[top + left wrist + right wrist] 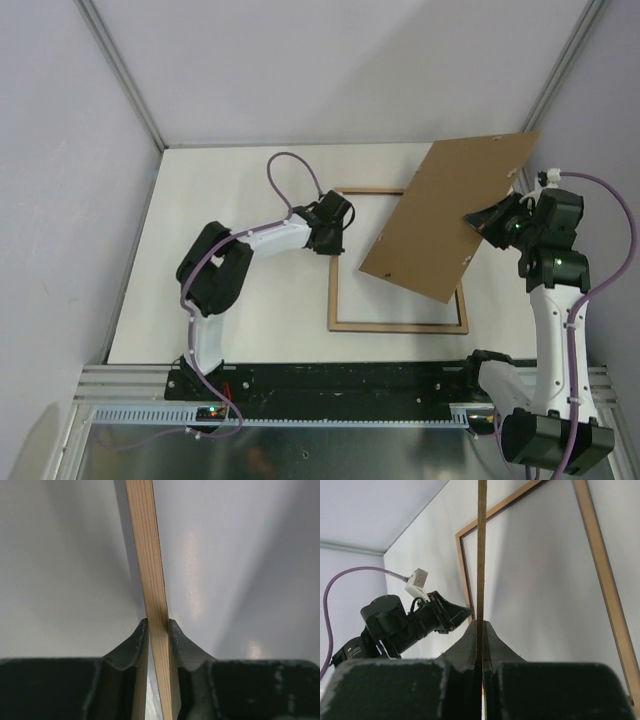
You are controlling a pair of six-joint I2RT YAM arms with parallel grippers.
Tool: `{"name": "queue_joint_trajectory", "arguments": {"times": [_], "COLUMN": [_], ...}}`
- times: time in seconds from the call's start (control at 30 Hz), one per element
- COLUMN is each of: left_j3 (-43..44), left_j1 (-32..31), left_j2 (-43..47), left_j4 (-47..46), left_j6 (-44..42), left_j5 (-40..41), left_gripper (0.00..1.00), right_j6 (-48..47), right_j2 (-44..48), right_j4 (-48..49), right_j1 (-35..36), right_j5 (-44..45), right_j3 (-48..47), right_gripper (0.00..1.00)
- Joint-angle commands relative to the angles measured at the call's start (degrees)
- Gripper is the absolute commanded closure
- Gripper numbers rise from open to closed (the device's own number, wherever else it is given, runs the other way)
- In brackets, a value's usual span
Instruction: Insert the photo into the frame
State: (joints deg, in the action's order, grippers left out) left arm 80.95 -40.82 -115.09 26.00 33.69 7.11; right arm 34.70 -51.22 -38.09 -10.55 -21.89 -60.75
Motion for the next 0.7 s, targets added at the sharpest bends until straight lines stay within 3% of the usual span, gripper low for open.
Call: {"name": "queue_joint_trajectory", "arguments": {"times": [0.0, 0.3, 0.5, 0.67], "left_j3": [-7.1, -19.6, -23.7, -24.2], "left_j1": [1.8, 8.4, 12.3, 13.2], "left_j2": [6.5, 18.7, 23.6, 24.5], "left_j4": [2.6, 2.1, 2.2, 2.0], "left_j6": [-4.1, -6.3, -7.7, -7.8], "left_j5": [3.3, 1.3, -2.5, -4.3], "left_gripper": [0.88, 0.91, 0.88, 0.78], "right_j6": [-0.4, -0.3, 1.9, 6.4], "right_j2": [-2.5, -8.6, -11.2, -13.2], "right_j4": [10.2, 15.3, 21.2, 29.7], "right_j1": [2.9, 12.8, 17.0, 20.0], "right_j5": [-10.3, -14.5, -17.5, -19.5], "right_j3": [-1.4, 0.4, 4.7, 10.6], "right_gripper": [1.00, 1.00, 1.00, 1.00]}}
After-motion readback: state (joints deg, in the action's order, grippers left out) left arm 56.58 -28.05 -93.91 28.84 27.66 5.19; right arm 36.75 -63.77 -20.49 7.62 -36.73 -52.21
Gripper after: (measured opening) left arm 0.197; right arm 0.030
